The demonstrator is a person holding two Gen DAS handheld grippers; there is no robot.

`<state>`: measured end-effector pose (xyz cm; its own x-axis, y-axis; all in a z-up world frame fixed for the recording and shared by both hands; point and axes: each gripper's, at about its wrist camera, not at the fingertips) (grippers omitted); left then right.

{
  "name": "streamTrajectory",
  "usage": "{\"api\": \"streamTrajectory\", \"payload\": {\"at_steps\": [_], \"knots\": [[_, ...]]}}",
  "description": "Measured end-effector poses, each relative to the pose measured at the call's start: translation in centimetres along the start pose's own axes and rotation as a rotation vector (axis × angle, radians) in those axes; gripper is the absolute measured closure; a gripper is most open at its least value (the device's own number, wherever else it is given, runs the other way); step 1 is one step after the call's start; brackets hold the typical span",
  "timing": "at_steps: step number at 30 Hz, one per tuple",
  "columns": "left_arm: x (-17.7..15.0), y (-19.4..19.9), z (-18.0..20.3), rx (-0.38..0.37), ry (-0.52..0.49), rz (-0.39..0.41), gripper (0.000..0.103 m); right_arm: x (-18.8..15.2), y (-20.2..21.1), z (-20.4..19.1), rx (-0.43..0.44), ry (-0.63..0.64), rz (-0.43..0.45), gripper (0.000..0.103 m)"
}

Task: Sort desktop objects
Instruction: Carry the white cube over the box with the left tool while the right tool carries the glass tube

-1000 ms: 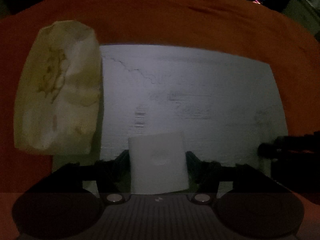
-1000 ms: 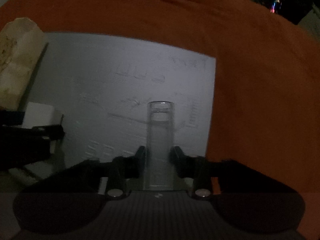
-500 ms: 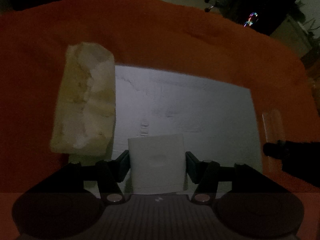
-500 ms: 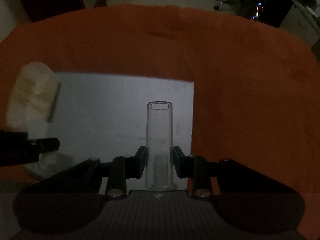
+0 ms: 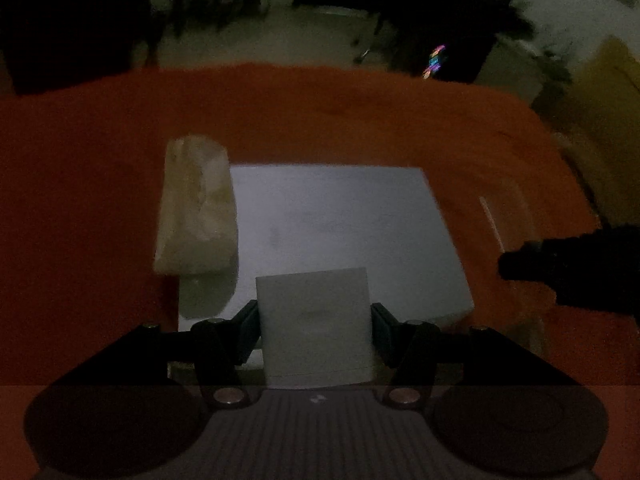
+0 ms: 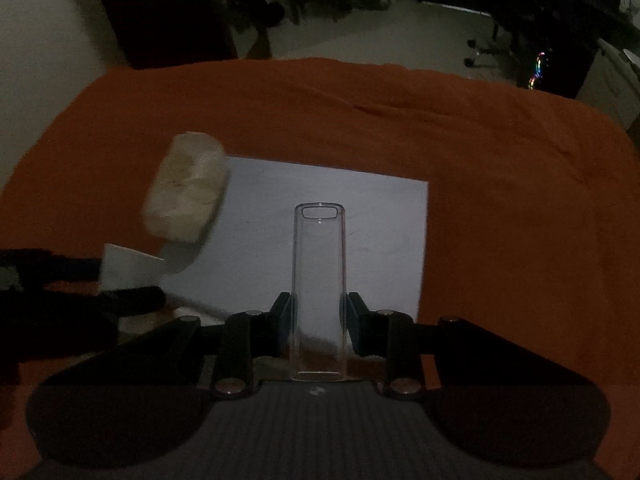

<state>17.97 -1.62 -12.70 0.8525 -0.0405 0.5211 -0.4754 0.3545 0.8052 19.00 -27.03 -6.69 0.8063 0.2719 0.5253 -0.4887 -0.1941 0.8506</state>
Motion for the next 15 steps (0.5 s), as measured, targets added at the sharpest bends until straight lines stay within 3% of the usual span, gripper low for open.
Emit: {"api": "streamTrajectory", "payload": {"at_steps": [6, 10, 15], "knots": [[-6.0, 1.6, 0.8, -0.059, 0.026, -0.052, 0.051, -5.5, 2.6, -1.1, 0.090, -0.060, -0.014, 0.071], [-9.9, 0.5, 0.8, -0.079, 0.068, -0.132, 0.051, -9.4, 1.6, -1.4, 0.096, -0.086, -0.099, 0.071], [-13.0, -1.8, 1.1, -0.054, 0.049, -0.202, 0.051, -13.4, -0.9, -1.9, 0.089, -0.088, -0.207, 0.071]]}}
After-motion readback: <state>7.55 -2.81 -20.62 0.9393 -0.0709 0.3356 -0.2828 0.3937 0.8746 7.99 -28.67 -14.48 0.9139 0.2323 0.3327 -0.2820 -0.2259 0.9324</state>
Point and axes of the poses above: each gripper's, at about its wrist camera, not at the fingertips, and y roughly against the way its jaws point, z to its right, x to its top, and after that the axes turned 10 degrees about -x, right-handed
